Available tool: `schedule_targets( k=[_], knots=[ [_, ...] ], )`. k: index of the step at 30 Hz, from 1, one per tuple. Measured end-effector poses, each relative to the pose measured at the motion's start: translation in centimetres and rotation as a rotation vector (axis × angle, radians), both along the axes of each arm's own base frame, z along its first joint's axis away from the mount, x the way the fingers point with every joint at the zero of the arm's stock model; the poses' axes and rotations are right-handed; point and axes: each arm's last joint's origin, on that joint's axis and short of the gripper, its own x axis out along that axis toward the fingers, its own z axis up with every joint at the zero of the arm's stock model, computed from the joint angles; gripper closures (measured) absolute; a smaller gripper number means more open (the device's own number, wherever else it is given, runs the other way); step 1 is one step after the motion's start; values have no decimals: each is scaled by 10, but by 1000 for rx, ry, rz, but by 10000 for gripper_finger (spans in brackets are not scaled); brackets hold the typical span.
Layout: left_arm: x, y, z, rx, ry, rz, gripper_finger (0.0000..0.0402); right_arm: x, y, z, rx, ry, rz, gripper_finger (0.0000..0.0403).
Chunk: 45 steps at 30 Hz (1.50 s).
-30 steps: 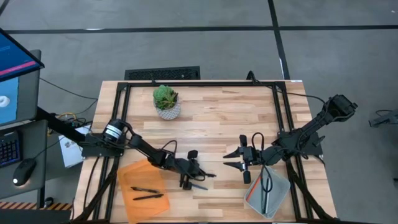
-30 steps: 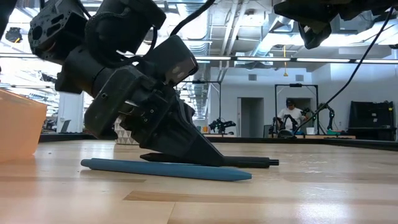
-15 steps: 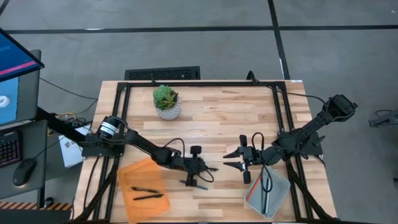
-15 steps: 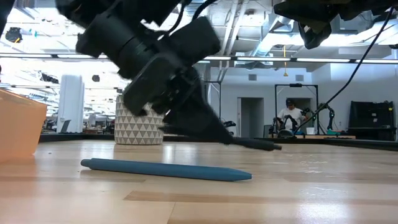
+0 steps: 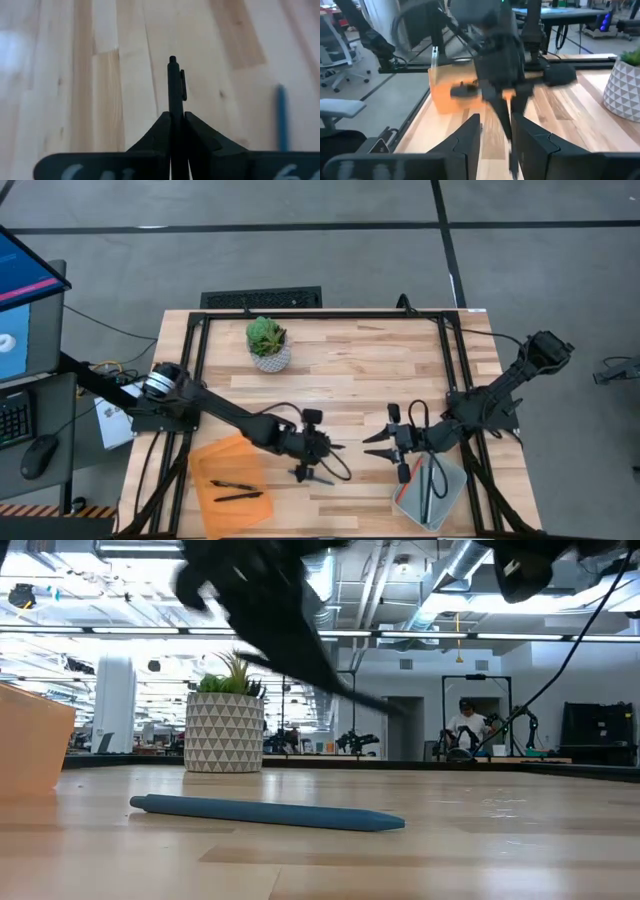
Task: Sort pens & pencils
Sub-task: Put the black pen into the orange bin
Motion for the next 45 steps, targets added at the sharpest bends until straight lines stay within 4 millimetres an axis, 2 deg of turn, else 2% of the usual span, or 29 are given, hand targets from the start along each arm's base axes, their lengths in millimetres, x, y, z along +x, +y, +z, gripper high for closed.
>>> schedule_targets(
  k=[6, 11, 16, 23, 33, 40, 45],
  knots=[
    [-38, -7, 53, 11, -18, -22, 382, -9, 10, 3, -29, -30, -23, 269],
    [-71, -5, 95, -21, -77, -13, 382, -10, 11, 3, -31, -36, -39, 269],
    [-103, -10, 113, -86, -22, -67, 382, -9, 10, 3, -30, -38, -48, 269],
    [-138, -44, 103, -176, 154, -202, 382, -9, 10, 3, -32, -35, -45, 269],
    [-180, -81, 66, -234, 233, -217, 383, -9, 10, 4, -28, -39, -46, 269],
    [-198, -84, 39, -240, 276, -155, 383, -6, 7, 3, 3, -34, -67, 269],
    [-200, -83, 31, -250, 286, -126, 381, -3, 4, 1, 0, -28, -84, 269]
  ],
)
